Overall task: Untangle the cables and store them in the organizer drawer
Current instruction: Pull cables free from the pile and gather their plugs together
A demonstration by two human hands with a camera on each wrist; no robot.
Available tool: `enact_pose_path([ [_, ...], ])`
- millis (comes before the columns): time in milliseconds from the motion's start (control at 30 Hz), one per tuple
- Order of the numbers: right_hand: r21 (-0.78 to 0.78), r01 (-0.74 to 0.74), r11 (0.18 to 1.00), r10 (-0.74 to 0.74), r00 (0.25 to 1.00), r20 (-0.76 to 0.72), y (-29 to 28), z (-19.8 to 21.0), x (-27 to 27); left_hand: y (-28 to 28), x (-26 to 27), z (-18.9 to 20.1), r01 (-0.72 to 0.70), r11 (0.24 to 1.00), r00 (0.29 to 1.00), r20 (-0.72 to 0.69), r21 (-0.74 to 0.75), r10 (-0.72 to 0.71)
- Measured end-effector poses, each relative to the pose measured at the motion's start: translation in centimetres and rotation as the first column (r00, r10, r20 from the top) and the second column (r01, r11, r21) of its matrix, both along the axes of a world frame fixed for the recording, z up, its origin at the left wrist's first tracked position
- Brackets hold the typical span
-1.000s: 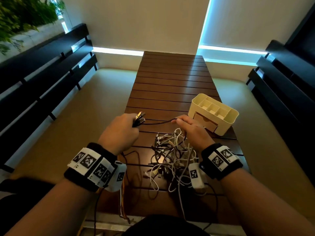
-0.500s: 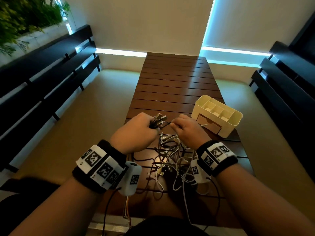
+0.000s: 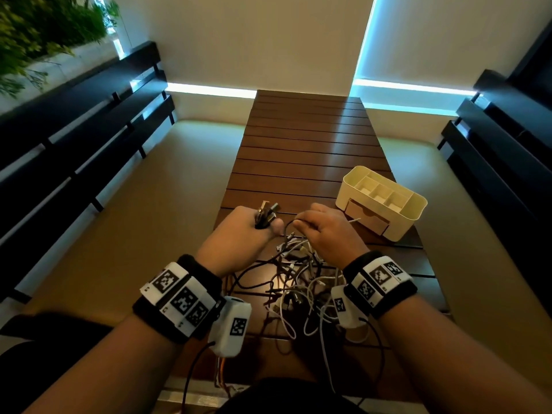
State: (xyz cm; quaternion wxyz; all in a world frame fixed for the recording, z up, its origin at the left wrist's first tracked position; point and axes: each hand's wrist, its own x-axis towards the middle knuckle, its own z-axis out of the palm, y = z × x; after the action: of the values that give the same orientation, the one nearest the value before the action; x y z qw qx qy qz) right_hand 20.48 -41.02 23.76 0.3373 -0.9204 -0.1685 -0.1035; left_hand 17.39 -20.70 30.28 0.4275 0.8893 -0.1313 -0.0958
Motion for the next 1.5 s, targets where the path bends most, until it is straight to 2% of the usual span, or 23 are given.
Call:
enact_pose_path([
  [133,0.064,0.007,0.998,-0.008,1.000,0.011,0.2,0.2,0.0,-0.4,0.0,-0.2,0.062,0.994,0.998,-0.016,0.093,-0.061],
  [300,0.079,0.033,0.996,-0.036,0.999,0.037,0.0,0.2,0.1,-0.6,0.1,-0.4,0.068,0.996,0.997,-0.024,0.050,-0.067],
  [467,0.130,0.047,0.990,-0.054,0.997,0.054,0.0,0.5,-0.2,-1.0,-0.1,-0.5,0.061,0.989,0.998,-0.038,0.136,-0.057],
  [533,0.146,0.056,0.988,-0.061,0.998,0.029,-0.2,0.5,-0.3,-0.8,-0.5,0.2,0.028,0.997,1.000,-0.013,0.072,-0.027],
  [600,0.148,0.038,0.988,-0.027,0.997,-0.078,-0.5,0.3,-0.6,-0.2,-0.6,1.5,-0.053,0.993,0.998,0.010,-0.107,0.055],
  [667,0.123,-0.001,0.992,0.025,0.981,-0.194,-0.5,-0.4,-1.1,0.7,-0.3,3.4,-0.112,0.947,0.990,0.047,-0.300,0.132],
  [733,0.106,-0.012,0.994,0.037,0.972,-0.234,-0.5,-1.2,-1.3,1.3,-0.2,4.9,-0.107,0.928,0.981,0.116,-0.357,0.157],
  [833,0.096,0.028,0.995,-0.002,0.965,-0.261,-0.9,-1.4,-0.8,1.7,-0.5,5.0,-0.114,0.932,0.975,0.142,-0.345,0.172],
  [900,0.151,0.088,0.985,-0.049,0.967,-0.249,-1.5,-0.8,-0.6,2.2,-0.5,4.0,-0.154,0.931,0.975,0.101,-0.331,0.197],
  [1000,0.276,0.146,0.950,-0.083,0.970,-0.229,-2.3,1.0,-0.6,2.9,-0.5,2.5,-0.221,0.953,0.969,0.063,-0.207,0.239],
  [1167,0.381,0.122,0.916,-0.068,0.986,-0.151,-2.6,3.2,-1.8,3.1,-1.3,1.6,-0.288,0.950,0.953,0.059,-0.123,0.297],
  [1333,0.285,0.110,0.952,-0.053,0.979,-0.198,-2.2,2.6,-3.5,2.5,-1.8,2.1,-0.259,0.955,0.966,-0.010,-0.145,0.260],
  [1500,0.171,0.016,0.985,0.035,0.955,-0.293,-2.4,1.4,-5.7,1.6,-2.6,2.5,-0.187,0.970,0.982,-0.037,-0.152,0.183],
])
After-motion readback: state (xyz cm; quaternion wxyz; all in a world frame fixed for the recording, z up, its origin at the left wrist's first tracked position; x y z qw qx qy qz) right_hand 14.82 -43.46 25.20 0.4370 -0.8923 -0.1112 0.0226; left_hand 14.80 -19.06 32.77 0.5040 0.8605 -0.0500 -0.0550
